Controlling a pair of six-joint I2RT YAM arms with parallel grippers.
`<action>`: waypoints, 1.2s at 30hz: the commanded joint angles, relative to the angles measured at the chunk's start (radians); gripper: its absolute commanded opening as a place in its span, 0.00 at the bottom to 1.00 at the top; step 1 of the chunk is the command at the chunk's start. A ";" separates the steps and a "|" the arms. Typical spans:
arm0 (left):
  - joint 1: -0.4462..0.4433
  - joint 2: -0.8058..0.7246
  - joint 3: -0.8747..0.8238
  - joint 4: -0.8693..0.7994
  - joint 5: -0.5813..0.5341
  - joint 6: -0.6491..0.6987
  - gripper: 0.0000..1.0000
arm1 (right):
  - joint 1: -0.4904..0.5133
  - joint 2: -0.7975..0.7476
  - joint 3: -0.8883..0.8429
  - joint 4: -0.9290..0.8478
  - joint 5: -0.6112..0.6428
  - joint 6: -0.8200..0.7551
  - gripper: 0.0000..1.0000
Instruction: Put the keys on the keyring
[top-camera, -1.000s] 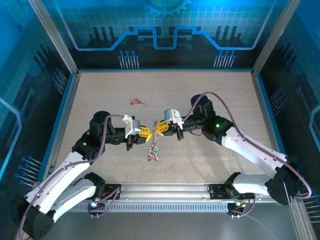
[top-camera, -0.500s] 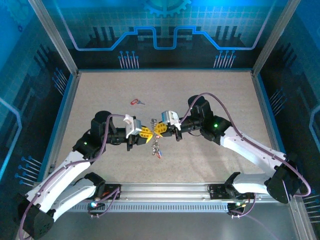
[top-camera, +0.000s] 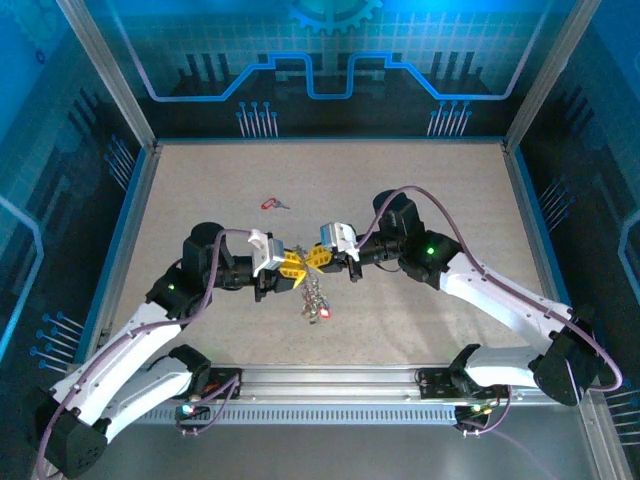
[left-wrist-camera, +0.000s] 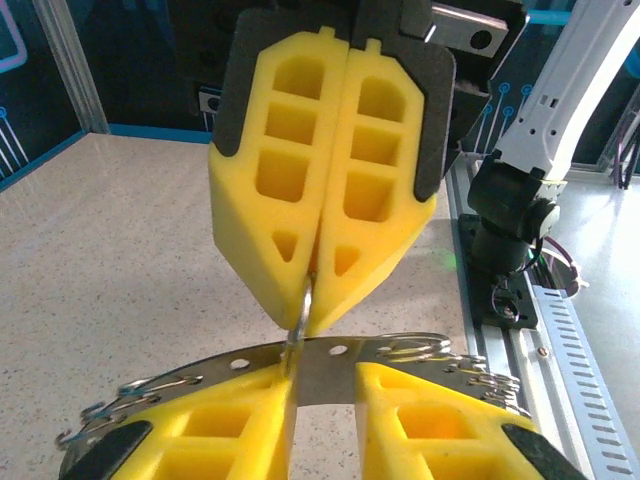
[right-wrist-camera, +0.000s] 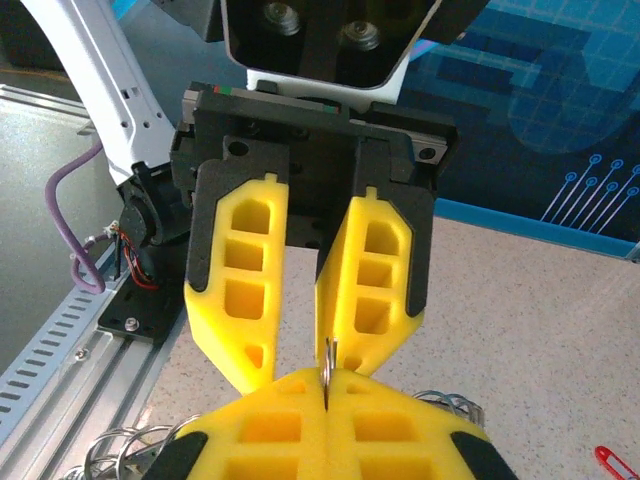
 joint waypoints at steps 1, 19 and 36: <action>-0.008 -0.016 0.025 0.056 -0.023 0.021 0.27 | 0.026 -0.006 0.017 -0.022 -0.026 -0.020 0.00; -0.009 -0.026 0.050 -0.023 -0.026 0.055 0.00 | 0.023 -0.013 0.005 -0.020 0.011 -0.023 0.00; -0.054 0.050 0.282 -0.473 -0.195 0.306 0.00 | 0.012 -0.011 0.027 -0.176 0.103 -0.088 0.29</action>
